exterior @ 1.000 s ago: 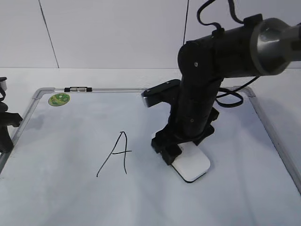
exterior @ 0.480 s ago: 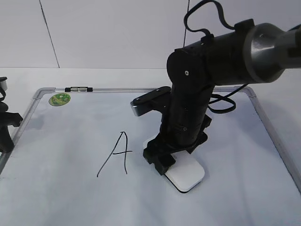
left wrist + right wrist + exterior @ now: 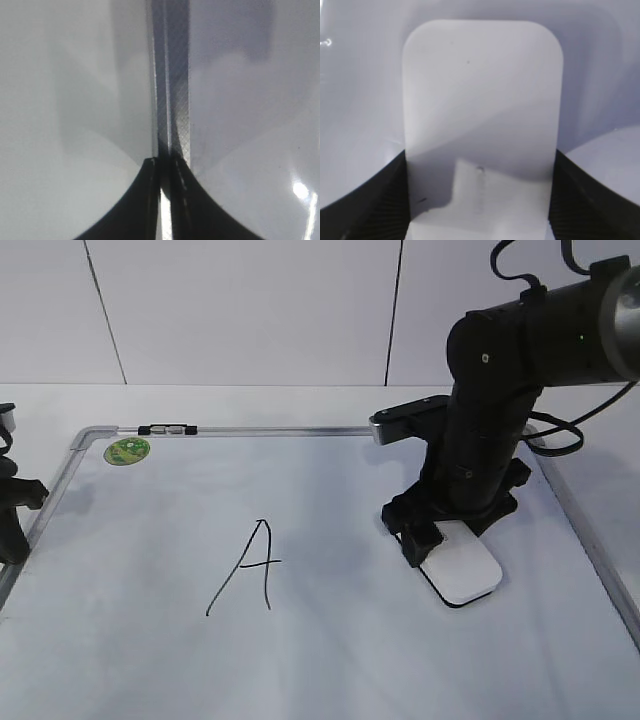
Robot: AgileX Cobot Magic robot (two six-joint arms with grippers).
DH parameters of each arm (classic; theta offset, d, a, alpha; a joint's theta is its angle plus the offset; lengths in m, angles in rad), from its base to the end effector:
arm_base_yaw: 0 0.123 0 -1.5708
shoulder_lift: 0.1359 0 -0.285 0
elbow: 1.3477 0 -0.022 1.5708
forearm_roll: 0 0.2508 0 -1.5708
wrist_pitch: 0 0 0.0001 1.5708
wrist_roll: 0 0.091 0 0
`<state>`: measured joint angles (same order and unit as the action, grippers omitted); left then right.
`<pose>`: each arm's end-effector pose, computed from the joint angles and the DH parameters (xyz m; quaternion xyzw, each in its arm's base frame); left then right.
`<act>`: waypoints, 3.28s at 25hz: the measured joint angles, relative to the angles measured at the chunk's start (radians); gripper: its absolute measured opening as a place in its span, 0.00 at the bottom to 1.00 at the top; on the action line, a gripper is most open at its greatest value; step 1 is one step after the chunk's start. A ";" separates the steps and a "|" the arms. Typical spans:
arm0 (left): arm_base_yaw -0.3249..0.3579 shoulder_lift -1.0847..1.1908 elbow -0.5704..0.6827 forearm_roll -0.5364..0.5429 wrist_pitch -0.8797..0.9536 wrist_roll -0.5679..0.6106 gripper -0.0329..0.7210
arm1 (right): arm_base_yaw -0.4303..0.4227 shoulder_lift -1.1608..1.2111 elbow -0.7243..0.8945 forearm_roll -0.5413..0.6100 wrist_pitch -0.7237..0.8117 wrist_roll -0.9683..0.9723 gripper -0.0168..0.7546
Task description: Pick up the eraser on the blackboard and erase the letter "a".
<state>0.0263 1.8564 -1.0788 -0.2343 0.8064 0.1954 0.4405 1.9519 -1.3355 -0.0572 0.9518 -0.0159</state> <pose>0.3320 -0.0065 0.1509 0.0064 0.9955 -0.0827 0.0462 0.3424 0.1567 0.1726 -0.2410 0.9692 -0.0140 0.0489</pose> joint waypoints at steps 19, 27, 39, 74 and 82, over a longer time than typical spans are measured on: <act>0.000 0.002 -0.001 0.000 0.003 0.000 0.07 | -0.070 -0.242 -0.066 -0.069 0.194 0.072 0.74; 0.000 0.002 -0.001 0.000 0.003 0.000 0.07 | -0.244 -0.240 0.003 -0.050 0.172 0.078 0.74; 0.000 0.002 -0.001 0.000 0.003 0.000 0.07 | -0.270 -0.124 0.112 -0.006 0.009 0.101 0.74; 0.000 0.002 -0.001 0.015 -0.001 0.018 0.29 | -0.309 -0.087 0.104 -0.038 -0.037 0.119 0.79; 0.000 0.002 -0.001 0.017 -0.002 0.018 0.32 | -0.309 -0.087 -0.026 -0.044 0.120 0.118 0.79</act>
<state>0.0263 1.8586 -1.0795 -0.2173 0.8043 0.2135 0.1317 1.8645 -1.3617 -0.1016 1.0714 0.1021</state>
